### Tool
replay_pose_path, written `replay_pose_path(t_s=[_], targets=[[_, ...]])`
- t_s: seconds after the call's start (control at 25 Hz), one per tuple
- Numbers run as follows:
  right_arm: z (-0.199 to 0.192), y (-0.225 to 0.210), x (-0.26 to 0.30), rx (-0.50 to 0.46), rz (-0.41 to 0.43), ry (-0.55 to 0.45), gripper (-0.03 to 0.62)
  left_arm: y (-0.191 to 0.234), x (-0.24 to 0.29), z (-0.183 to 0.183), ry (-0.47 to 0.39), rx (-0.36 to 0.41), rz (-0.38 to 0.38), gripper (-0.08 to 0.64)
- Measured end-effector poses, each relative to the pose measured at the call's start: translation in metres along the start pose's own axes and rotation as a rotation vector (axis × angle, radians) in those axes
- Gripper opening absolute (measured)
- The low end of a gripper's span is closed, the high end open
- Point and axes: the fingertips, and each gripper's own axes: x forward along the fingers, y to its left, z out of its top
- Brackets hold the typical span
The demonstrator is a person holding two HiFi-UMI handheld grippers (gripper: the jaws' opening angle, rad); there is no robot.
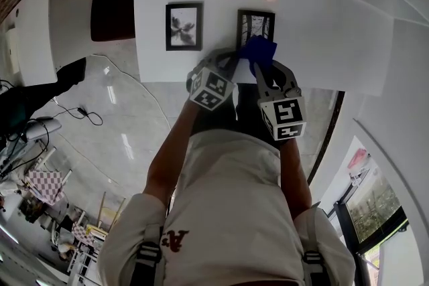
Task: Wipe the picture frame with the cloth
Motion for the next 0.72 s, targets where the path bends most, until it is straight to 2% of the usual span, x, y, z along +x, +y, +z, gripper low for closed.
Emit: replay_pose_path(t_s=[0.72], targets=[[-0.018, 0.005, 0.057, -0.016, 0.047, 0.061, 0.028, -0.001, 0.0, -0.001, 0.021, -0.002, -0.003, 0.001]])
